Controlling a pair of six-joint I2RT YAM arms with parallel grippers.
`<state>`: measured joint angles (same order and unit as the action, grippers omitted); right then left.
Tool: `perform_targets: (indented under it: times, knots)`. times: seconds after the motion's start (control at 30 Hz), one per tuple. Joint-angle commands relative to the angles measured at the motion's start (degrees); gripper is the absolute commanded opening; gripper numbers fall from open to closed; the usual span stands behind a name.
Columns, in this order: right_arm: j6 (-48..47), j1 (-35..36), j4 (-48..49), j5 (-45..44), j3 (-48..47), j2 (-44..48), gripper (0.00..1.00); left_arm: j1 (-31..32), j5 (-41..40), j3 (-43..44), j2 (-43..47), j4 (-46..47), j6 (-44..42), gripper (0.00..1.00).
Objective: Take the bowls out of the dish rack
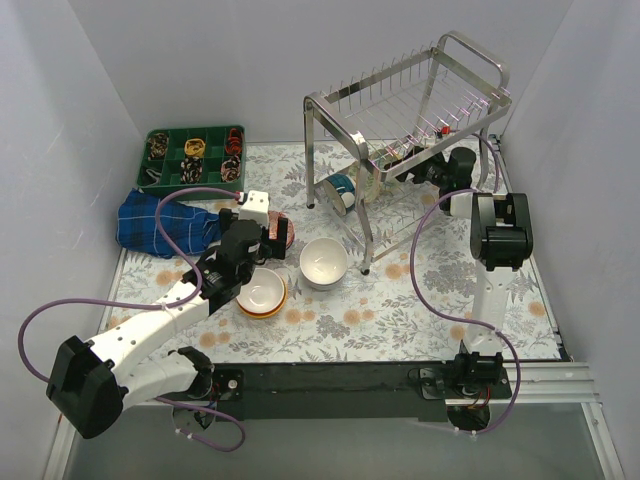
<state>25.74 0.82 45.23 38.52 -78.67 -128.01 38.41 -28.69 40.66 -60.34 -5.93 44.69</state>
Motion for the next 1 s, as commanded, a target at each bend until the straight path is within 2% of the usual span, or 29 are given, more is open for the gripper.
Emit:
perform_targets:
  times: [0.0,0.13,0.23,0.27,0.33,0.37,0.43,0.7,0.97]
  knots:
    - [1.0,0.4,2.8,5.1,-3.0,-1.0,0.87,-0.3,-0.1,-0.5,0.5,0.6,-0.8,0.98]
    - [0.9,0.7,2.8,6.6,-2.7,-0.8,0.76,-0.3,0.8,-0.5,0.4,0.6,-0.9,0.98]
    - [0.6,0.8,2.8,7.6,-2.3,0.1,0.62,-0.3,1.2,-0.2,0.3,0.4,-0.9,0.98]
    - [0.5,0.9,2.7,7.7,-2.2,0.8,0.54,-0.3,1.4,-0.2,0.3,0.3,-0.9,0.98]
    - [-0.1,0.9,2.6,7.2,-1.7,2.0,0.45,-0.3,1.4,-0.2,0.4,0.3,-0.9,0.98]
    - [-1.0,0.9,2.5,6.8,-1.0,2.5,0.32,-0.3,1.5,-0.3,0.5,0.2,-0.9,0.98]
    - [-2.4,0.9,2.0,5.7,-0.2,4.1,0.22,-0.3,1.5,-0.3,0.6,0.2,-0.9,0.98]
    - [-11.3,1.2,0.6,-1.8,6.7,11.8,0.19,-0.3,1.4,-0.3,1.1,0.1,-0.9,0.98]
    - [-14.6,1.2,0.0,-10.3,12.6,19.5,0.12,-0.3,1.4,-0.2,2.0,0.1,-0.7,0.98]
